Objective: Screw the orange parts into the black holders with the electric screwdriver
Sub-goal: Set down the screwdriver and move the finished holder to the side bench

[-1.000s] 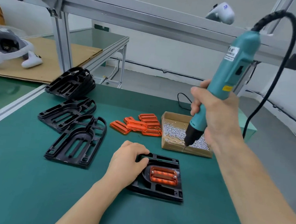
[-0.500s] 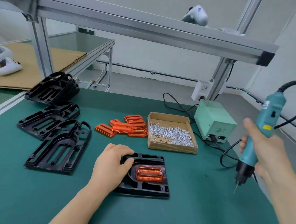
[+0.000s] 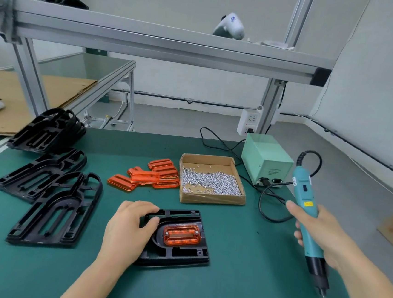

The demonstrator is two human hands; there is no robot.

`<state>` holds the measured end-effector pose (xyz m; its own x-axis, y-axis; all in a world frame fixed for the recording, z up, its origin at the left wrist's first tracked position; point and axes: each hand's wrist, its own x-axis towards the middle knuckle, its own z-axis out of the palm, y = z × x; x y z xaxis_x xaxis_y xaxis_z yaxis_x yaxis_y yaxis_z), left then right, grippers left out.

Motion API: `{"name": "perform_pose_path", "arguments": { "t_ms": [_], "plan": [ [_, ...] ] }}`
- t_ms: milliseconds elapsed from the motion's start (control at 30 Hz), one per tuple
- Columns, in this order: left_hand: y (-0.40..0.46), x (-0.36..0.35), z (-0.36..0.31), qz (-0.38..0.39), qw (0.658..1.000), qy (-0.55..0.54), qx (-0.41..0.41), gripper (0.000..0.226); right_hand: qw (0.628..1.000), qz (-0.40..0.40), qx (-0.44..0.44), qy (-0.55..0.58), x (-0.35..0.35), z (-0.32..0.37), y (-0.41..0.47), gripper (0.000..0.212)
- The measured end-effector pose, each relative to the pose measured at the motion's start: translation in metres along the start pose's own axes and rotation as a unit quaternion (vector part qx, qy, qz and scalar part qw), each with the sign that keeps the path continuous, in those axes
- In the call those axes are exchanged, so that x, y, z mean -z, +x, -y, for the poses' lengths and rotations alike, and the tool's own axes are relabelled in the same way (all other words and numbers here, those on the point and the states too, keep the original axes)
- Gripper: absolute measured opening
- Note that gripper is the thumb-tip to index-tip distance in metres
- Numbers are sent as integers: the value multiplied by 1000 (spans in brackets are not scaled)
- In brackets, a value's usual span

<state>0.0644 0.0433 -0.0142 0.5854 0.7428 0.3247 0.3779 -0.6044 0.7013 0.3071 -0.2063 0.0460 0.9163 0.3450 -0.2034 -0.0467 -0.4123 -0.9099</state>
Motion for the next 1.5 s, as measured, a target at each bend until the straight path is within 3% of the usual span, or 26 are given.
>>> {"name": "perform_pose_path", "arguments": {
  "t_ms": [367, 533, 667, 967, 1333, 1500],
  "plan": [
    [-2, 0, -1, -11, 1000, 13, -8, 21, 980, -43, 38, -192, -9, -14, 11, 41],
    [-2, 0, -2, -14, 1000, 12, -7, 21, 907, -67, 51, -413, -17, -14, 12, 52],
    [-3, -1, -1, -14, 1000, 11, -7, 21, 869, -73, 52, -487, -28, -13, 14, 53],
    [-3, 0, -2, -13, 1000, 9, -6, 21, 835, -86, 46, -541, -38, -17, 17, 58],
    [-2, 2, -4, 4, 1000, 17, 0, 22, 830, -50, 67, -551, -37, -2, 6, 69],
    [4, 8, -6, 38, 999, 20, 2, 22, 831, -93, 200, -511, -49, 12, -8, 59]
  ]
}}
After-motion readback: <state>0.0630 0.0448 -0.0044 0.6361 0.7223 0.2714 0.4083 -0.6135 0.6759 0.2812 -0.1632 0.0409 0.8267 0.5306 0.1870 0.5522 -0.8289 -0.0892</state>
